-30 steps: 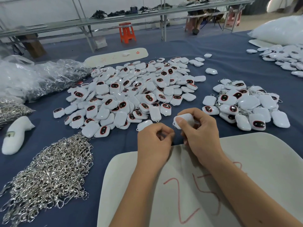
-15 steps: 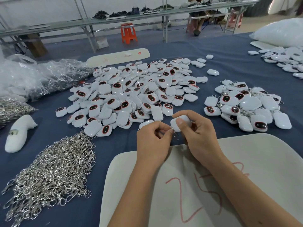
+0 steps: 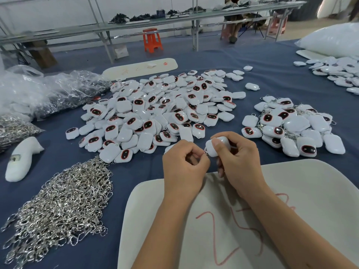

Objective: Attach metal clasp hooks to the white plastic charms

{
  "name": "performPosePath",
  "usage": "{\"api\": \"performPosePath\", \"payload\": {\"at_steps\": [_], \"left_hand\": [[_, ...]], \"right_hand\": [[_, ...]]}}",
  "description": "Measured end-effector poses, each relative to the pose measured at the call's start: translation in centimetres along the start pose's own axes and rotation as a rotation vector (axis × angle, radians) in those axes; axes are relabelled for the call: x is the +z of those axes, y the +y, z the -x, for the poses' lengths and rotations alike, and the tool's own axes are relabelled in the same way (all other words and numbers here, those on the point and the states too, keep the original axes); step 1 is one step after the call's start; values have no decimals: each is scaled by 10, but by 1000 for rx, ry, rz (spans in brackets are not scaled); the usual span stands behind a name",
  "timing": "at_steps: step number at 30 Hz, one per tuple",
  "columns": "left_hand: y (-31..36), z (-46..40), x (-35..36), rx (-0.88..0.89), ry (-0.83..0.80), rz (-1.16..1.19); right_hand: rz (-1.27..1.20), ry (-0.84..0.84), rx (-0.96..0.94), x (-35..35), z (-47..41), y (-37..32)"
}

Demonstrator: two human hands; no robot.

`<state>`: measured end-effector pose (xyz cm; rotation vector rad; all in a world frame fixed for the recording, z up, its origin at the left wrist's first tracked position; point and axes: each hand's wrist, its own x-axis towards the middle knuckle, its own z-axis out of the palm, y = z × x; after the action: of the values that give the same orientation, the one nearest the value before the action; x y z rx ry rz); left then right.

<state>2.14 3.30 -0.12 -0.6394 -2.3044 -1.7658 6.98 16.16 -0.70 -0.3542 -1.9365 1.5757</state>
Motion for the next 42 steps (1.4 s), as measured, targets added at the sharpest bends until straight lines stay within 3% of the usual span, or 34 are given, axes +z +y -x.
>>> {"api": "performPosePath", "payload": {"at_steps": [6, 11, 18, 22, 24, 32, 38, 42], "left_hand": [[1, 1, -1, 8, 48, 11], [5, 3, 5, -71, -42, 51], [17, -10, 42, -213, -86, 118], [39, -33, 73, -311, -88, 303], [49, -40, 85, -311, -131, 342], [45, -33, 85, -316, -87, 249], [18, -23, 48, -305, 45, 74], [7, -22, 13, -294, 165, -64]], "right_hand": [[-126, 17, 72, 0, -2, -1], [-175, 32, 93, -1, -2, -2], [-248, 343, 185, -16, -17, 5], [-221, 515, 64, -34, -29, 4], [-254, 522, 22, -43, -34, 4], [141, 403, -113, -42, -29, 8], [454, 143, -295, -23, -17, 2], [660, -194, -408, 4, -8, -5]]}}
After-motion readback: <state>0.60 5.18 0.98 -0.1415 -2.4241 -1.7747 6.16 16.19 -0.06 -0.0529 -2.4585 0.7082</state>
